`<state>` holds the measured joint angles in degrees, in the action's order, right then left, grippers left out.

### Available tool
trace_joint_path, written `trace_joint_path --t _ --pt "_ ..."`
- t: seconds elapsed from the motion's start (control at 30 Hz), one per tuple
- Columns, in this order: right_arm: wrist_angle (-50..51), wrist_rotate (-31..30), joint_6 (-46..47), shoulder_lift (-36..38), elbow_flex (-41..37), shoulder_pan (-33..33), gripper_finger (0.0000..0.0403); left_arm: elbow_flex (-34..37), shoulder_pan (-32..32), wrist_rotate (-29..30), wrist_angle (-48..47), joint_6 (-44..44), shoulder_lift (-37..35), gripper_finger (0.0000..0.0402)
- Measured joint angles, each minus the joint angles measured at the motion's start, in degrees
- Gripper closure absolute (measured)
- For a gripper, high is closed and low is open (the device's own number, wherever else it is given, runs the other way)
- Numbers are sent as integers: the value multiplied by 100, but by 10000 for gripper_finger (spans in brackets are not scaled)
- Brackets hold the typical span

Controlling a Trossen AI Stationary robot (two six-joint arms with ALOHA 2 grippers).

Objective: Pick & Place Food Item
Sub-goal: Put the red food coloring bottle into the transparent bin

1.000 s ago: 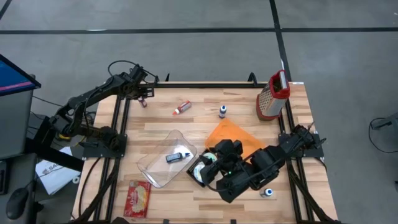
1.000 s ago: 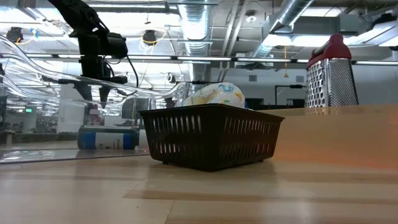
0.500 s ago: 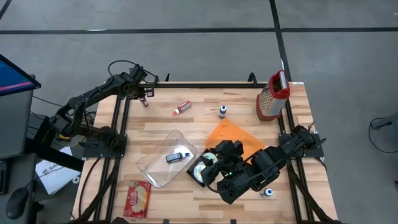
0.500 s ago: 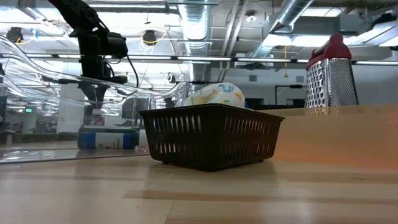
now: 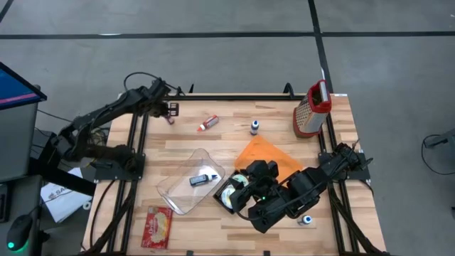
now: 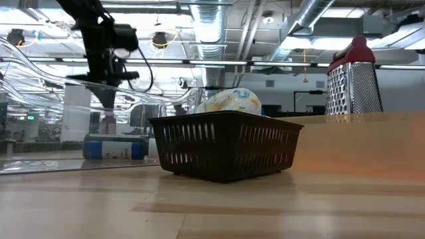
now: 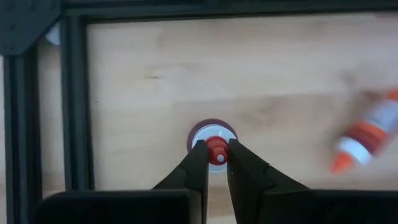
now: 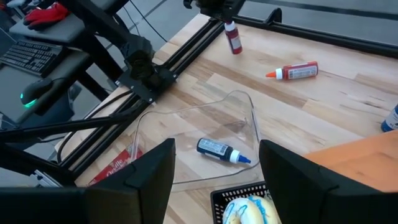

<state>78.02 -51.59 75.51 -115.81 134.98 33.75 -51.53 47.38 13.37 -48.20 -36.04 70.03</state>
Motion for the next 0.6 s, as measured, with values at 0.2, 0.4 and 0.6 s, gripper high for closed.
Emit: trace_joint_path --t 0.2,0.4,0.6 --pt "130 -81 310 0 0 102 179 -2 -1300 -611 -648 262 -1193 373" --pt "310 -272 660 0 0 230 179 -22 -3745 -1035 -777 -323 -2580 373" --pt "315 -291 623 0 0 206 179 -33 -6085 -396 -284 -1003 -2408 373"
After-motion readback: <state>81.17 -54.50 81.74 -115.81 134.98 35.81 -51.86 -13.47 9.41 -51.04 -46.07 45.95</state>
